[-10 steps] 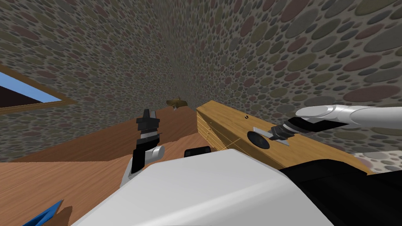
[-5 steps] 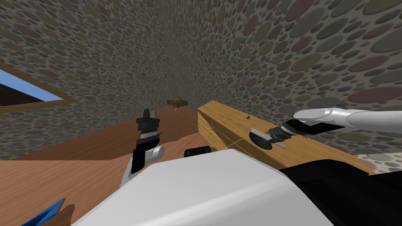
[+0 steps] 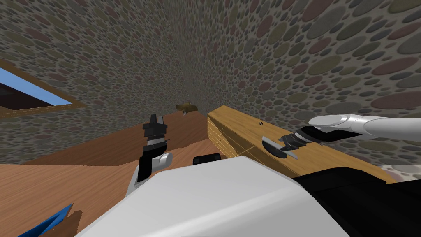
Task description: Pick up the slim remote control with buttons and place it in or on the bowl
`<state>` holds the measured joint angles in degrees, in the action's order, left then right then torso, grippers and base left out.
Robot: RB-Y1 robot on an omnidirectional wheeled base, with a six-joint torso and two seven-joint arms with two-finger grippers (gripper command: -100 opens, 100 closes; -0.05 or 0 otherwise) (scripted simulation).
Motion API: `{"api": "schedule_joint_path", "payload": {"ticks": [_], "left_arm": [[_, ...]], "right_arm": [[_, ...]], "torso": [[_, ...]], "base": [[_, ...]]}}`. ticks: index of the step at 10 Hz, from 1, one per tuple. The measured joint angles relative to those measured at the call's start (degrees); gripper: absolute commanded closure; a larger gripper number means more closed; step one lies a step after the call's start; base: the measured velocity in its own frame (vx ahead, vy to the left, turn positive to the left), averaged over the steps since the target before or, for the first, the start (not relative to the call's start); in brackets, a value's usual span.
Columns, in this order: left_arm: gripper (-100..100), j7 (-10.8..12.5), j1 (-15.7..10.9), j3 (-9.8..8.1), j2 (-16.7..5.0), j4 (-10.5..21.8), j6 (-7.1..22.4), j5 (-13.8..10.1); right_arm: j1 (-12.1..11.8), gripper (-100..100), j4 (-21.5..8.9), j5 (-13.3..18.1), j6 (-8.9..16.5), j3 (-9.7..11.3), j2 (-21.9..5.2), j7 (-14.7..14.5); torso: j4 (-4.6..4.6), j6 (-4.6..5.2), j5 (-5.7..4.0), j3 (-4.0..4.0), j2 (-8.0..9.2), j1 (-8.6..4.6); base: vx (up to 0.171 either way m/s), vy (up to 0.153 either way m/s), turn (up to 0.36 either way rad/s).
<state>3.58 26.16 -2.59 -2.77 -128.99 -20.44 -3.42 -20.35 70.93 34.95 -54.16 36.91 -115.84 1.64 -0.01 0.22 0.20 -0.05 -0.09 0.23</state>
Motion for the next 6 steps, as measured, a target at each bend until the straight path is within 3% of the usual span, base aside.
{"api": "schedule_joint_path", "payload": {"ticks": [6], "left_arm": [[0,0.00,0.00,0.00,0.00,0.00,0.00,0.00]], "right_arm": [[0.20,-100,-11.37,-0.50,-7.21,0.20,4.26,-5.46]], "torso": [[0.00,0.01,0.01,-0.01,-0.01,0.02]], "base": [[0.012,0.029,0.062]]}}
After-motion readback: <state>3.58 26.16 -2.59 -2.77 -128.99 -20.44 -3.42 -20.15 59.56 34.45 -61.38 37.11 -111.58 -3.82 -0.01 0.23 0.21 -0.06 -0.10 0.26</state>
